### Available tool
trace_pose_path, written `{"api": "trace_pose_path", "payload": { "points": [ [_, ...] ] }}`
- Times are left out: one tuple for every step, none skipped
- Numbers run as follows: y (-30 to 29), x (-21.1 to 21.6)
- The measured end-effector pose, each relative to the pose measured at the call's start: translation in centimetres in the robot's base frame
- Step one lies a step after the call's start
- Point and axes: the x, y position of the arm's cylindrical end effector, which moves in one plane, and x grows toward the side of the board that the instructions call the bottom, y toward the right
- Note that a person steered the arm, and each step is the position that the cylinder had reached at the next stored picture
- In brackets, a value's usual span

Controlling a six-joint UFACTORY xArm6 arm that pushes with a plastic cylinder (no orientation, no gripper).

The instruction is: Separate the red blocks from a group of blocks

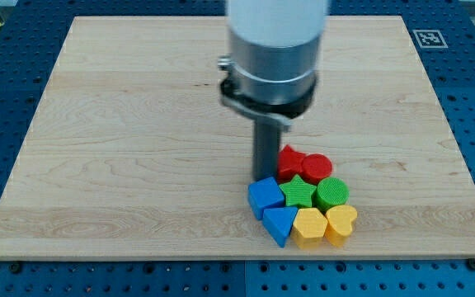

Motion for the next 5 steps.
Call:
{"api": "trace_pose_path", "payload": {
  "points": [
    [4.2,-2.2],
    [4.9,-3.6],
    [4.8,-2.3],
    [5.0,0.5],
    [8.2,1.1]
  ]
}}
